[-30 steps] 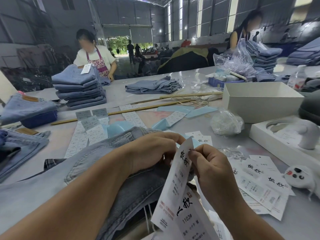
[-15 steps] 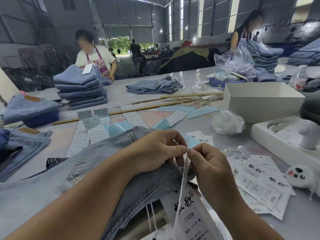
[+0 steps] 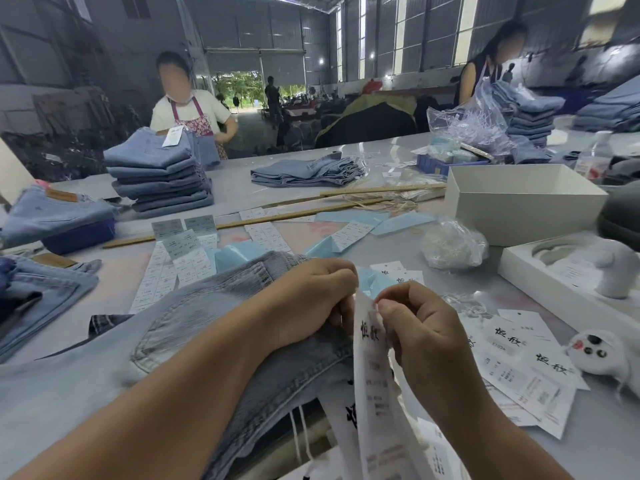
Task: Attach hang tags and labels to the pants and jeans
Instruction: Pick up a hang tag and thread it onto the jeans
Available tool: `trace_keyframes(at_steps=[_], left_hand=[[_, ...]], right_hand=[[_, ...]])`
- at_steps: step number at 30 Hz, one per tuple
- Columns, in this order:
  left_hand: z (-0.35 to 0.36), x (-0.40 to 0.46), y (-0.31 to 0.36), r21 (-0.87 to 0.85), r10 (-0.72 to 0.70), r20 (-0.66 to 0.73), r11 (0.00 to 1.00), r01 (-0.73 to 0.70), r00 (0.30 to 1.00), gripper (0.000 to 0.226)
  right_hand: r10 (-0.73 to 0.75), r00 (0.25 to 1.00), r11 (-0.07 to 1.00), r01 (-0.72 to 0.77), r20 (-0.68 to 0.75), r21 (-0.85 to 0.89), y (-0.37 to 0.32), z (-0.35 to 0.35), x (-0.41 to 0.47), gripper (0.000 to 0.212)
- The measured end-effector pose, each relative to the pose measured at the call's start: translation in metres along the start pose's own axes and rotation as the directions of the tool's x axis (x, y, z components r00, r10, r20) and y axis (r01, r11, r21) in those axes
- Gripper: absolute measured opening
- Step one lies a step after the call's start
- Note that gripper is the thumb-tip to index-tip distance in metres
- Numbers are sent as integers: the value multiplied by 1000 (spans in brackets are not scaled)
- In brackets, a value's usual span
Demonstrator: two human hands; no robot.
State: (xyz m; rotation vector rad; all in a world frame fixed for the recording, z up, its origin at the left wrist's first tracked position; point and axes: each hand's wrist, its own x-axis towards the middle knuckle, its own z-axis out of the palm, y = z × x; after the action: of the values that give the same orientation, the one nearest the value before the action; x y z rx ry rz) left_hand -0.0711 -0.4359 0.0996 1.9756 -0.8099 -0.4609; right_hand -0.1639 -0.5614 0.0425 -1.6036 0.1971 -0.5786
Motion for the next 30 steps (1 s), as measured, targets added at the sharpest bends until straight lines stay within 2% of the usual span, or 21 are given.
trace_keyframes(at_steps=[3, 5, 8, 13, 17, 20, 23, 26, 30], left_hand=[[-1, 0, -3, 110, 47, 3, 993, -47, 999, 30], [-1, 0, -4, 93, 57, 22, 994, -59, 998, 27], [-1, 0, -5, 58, 65, 32, 996, -67, 997, 23], [-4, 0, -5, -29, 74, -45, 997, -76, 996, 16], [-2, -2, -3, 53, 87, 17, 995, -88, 996, 16], [-1, -3, -2, 64, 85, 47, 994, -88, 995, 17], [1, -3, -1, 213, 90, 89, 971, -108, 992, 13], [7, -2, 2, 441, 80, 138, 888, -133, 987, 21], [12, -1, 7, 603, 40, 131, 789, -112, 991, 21]], right_hand=[[-50, 999, 997, 50, 0, -53, -6, 1, 2, 10], [-74, 996, 990, 79, 43, -121, -11, -1, 2, 11], [-76, 988, 987, 94, 134, -131, -16, -3, 4, 15], [-86, 991, 977, 104, 104, -189, -12, -9, 7, 17], [-76, 980, 981, 106, 184, -161, -8, -11, 1, 18], [-63, 984, 982, 92, 169, -167, -3, -16, -1, 19], [-57, 990, 986, 76, 130, -147, 1, -21, -4, 24], [-22, 989, 985, 46, 145, -166, 6, -25, -9, 24], [26, 991, 989, -6, 130, -150, 10, -29, -14, 21]])
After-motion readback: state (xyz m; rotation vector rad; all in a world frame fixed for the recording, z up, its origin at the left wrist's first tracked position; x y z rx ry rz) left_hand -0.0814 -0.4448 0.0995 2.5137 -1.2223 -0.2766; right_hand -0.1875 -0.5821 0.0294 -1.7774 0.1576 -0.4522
